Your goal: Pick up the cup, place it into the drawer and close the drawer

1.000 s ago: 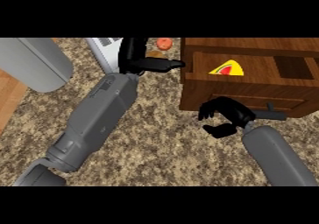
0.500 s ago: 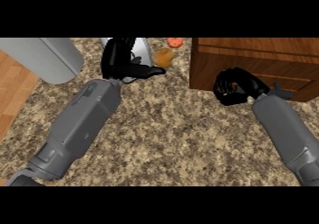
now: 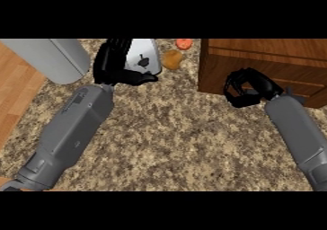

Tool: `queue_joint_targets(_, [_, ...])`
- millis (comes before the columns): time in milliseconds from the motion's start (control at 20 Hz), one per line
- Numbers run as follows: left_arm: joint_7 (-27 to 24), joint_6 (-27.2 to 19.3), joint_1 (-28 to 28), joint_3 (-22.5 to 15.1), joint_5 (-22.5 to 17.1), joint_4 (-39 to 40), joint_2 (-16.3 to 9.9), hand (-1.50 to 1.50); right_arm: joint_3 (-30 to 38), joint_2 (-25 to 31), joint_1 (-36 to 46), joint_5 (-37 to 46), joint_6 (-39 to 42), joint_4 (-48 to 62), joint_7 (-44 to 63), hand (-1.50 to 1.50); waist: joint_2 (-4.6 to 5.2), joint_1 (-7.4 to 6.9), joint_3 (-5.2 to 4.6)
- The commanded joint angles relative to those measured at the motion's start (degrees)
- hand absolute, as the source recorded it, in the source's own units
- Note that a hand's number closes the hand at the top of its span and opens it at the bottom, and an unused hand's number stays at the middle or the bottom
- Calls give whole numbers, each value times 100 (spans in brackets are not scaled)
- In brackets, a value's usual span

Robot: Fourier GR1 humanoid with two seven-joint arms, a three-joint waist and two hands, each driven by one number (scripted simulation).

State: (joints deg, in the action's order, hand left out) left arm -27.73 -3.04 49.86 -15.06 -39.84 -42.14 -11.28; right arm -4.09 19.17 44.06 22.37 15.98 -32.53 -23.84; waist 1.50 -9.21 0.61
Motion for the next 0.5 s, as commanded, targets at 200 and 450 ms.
queue_joint_targets(200, [19,271,-165,-49,-4,-146,-120,-150,564,700,992,-167,-244,160,426,150,154,-275,-44])
queue_joint_targets(450, [36,308,-215,4,-84,-271,-117,-150,679,806,927,-379,5,21,424,150,120,-337,-42])
